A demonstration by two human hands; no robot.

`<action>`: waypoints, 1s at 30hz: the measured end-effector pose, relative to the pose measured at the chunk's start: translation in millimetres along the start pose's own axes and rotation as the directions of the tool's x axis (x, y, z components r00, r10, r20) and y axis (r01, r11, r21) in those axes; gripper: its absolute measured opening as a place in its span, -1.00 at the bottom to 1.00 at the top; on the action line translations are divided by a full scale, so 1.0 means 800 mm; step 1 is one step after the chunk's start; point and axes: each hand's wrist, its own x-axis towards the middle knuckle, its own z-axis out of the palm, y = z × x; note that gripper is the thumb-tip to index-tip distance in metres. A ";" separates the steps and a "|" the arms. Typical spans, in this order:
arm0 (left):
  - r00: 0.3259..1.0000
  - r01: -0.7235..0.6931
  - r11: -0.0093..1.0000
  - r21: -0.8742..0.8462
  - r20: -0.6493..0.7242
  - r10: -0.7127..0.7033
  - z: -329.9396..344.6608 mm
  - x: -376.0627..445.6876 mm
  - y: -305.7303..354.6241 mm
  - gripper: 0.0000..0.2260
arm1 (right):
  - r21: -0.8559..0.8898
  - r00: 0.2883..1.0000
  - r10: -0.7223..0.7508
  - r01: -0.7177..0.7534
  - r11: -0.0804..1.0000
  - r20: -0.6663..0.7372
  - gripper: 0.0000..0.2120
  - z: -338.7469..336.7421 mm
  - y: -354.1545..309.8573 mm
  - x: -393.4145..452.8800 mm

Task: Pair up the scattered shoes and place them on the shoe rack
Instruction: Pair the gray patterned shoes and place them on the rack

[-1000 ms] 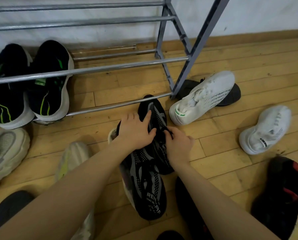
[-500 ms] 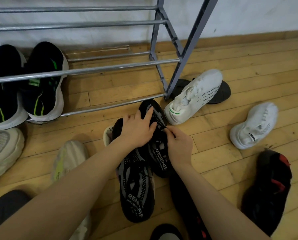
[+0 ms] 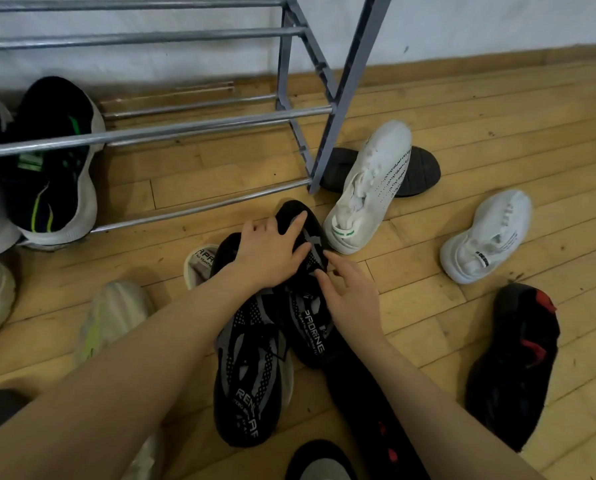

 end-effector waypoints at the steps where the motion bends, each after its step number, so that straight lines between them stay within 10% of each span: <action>1: 1.000 -0.003 1.000 -0.024 0.001 0.003 0.000 0.002 -0.003 -0.48 | -0.017 0.999 0.008 -0.007 1.000 0.041 -0.60 0.002 0.001 0.001; 12: 0.966 -0.176 0.741 -0.648 -0.257 0.005 -0.037 -0.011 -0.005 -0.51 | 0.063 0.980 -0.146 0.156 0.986 -0.134 -0.54 -0.008 -0.028 -0.006; 30: 0.804 -0.252 0.869 -0.426 -0.591 -0.056 -0.165 -0.131 -0.015 -0.48 | 0.059 0.871 -0.437 0.460 0.886 -0.222 -0.58 -0.066 -0.139 -0.031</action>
